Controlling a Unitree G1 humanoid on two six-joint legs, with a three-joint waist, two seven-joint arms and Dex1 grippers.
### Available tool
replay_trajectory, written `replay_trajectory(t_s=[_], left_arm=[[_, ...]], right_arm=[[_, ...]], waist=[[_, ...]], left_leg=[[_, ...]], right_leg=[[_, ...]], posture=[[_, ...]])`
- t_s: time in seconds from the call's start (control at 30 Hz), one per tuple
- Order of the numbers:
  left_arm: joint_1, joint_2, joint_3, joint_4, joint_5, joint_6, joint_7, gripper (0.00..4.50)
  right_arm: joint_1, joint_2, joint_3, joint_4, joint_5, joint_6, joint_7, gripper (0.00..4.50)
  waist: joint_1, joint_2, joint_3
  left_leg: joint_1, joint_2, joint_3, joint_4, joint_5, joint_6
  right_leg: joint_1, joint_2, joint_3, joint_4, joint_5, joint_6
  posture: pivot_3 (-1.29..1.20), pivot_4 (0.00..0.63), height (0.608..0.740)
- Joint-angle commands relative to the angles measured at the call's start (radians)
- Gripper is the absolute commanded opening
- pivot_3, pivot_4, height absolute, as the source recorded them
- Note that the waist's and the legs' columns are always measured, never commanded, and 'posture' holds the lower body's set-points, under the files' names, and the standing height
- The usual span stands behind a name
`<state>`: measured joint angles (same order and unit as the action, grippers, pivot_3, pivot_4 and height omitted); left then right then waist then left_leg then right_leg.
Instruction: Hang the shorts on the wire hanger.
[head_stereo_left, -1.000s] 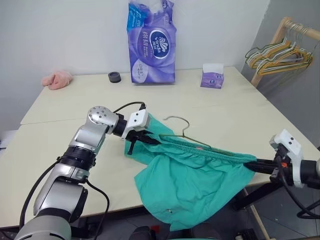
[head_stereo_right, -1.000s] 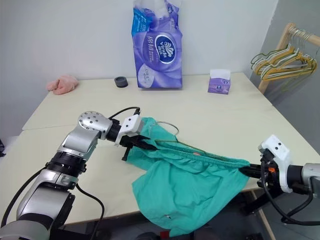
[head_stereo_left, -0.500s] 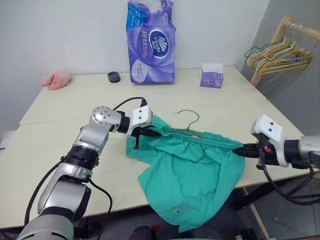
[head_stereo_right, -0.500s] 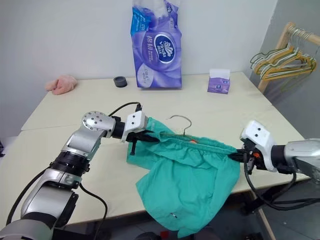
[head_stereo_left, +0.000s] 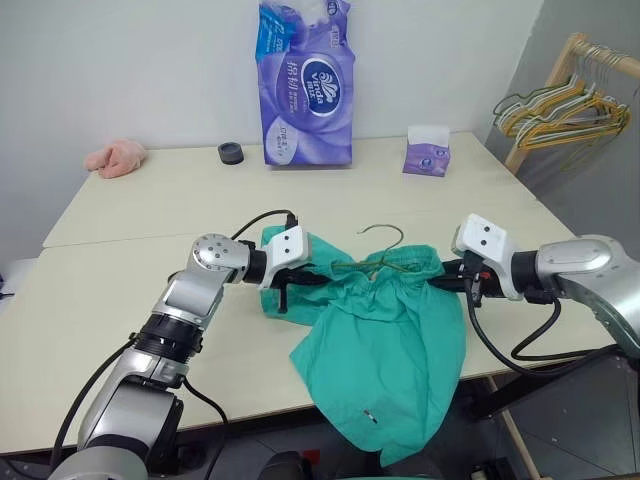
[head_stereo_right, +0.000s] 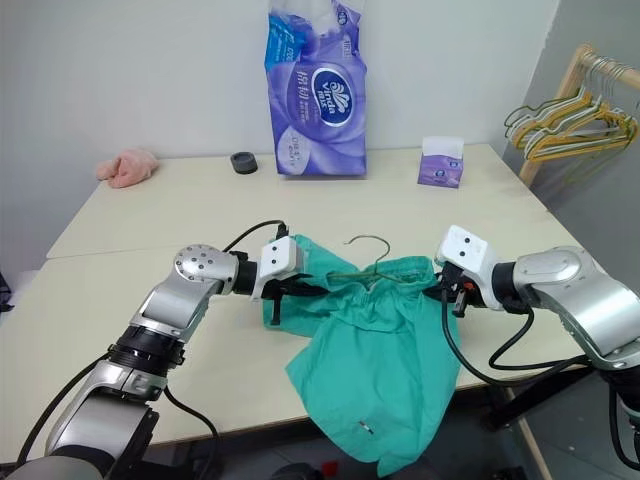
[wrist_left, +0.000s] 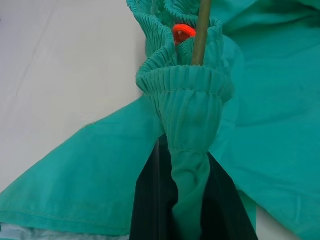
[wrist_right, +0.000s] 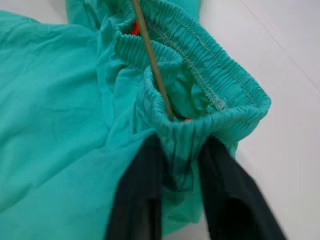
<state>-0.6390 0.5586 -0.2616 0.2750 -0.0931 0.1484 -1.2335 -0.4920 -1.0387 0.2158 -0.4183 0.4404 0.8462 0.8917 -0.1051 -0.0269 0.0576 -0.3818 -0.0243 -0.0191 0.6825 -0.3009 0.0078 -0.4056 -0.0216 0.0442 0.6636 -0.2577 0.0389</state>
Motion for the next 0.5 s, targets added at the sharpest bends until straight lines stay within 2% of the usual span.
replay_trajectory(t_s=[0.03, 0.13, 0.2, 0.23, 0.37, 0.5], left_arm=[[-0.003, 0.005, 0.014, -0.051, -0.012, -0.002, 0.001, 0.0], [0.0, 0.003, 0.014, -0.052, -0.011, -0.004, 0.004, 0.0], [0.004, 0.0, 0.014, -0.051, -0.009, -0.006, 0.011, 0.0], [0.006, -0.001, 0.014, -0.052, -0.009, -0.007, 0.013, 0.0], [0.011, -0.003, 0.014, -0.056, -0.007, -0.008, 0.016, 0.0], [0.01, -0.005, 0.014, -0.056, -0.007, -0.008, 0.016, 0.0]], right_arm=[[0.042, -0.033, -0.086, -0.055, 0.008, -0.007, 0.018, 2.52], [0.078, -0.036, -0.135, -0.069, 0.021, 0.012, 0.01, 3.56], [0.128, -0.02, -0.223, -0.078, 0.061, 0.082, -0.026, 4.27], [0.152, -0.011, -0.254, -0.079, 0.071, 0.114, -0.047, 4.47], [0.22, 0.044, -0.331, -0.1, 0.138, 0.245, -0.105, 4.47], [0.242, 0.131, -0.331, -0.121, 0.175, 0.318, -0.164, 4.47]], waist=[[0.001, 0.0, 0.0], [0.002, 0.0, 0.0], [0.004, 0.0, 0.0], [0.006, 0.0, 0.0], [0.011, 0.0, 0.0], [0.012, 0.001, -0.001]], left_leg=[[0.0, 0.0, 0.0, 0.0, 0.0, 0.0], [0.0, 0.0, 0.0, 0.0, 0.0, 0.0], [0.0, 0.0, 0.0, 0.0, 0.0, 0.0], [0.0, 0.0, 0.0, 0.0, 0.0, 0.0], [0.0, 0.0, 0.0, 0.0, 0.0, 0.0], [0.0, 0.0, 0.0, 0.0, 0.0, 0.0]], right_leg=[[0.0, 0.0, 0.0, 0.0, 0.0, 0.0], [0.0, 0.0, 0.0, 0.0, 0.0, 0.0], [0.0, 0.0, 0.0, 0.001, 0.0, 0.0], [0.0, 0.0, 0.0, 0.0, 0.0, 0.0], [0.0, 0.0, 0.0, 0.001, 0.0, 0.0], [0.0, 0.0, 0.001, 0.001, 0.0, 0.0]], posture=[[-0.17, 0.048, 0.74], [-0.17, 0.048, 0.74], [-0.17, 0.048, 0.74], [-0.17, 0.047, 0.74], [-0.17, 0.047, 0.74], [-0.17, 0.048, 0.74]])
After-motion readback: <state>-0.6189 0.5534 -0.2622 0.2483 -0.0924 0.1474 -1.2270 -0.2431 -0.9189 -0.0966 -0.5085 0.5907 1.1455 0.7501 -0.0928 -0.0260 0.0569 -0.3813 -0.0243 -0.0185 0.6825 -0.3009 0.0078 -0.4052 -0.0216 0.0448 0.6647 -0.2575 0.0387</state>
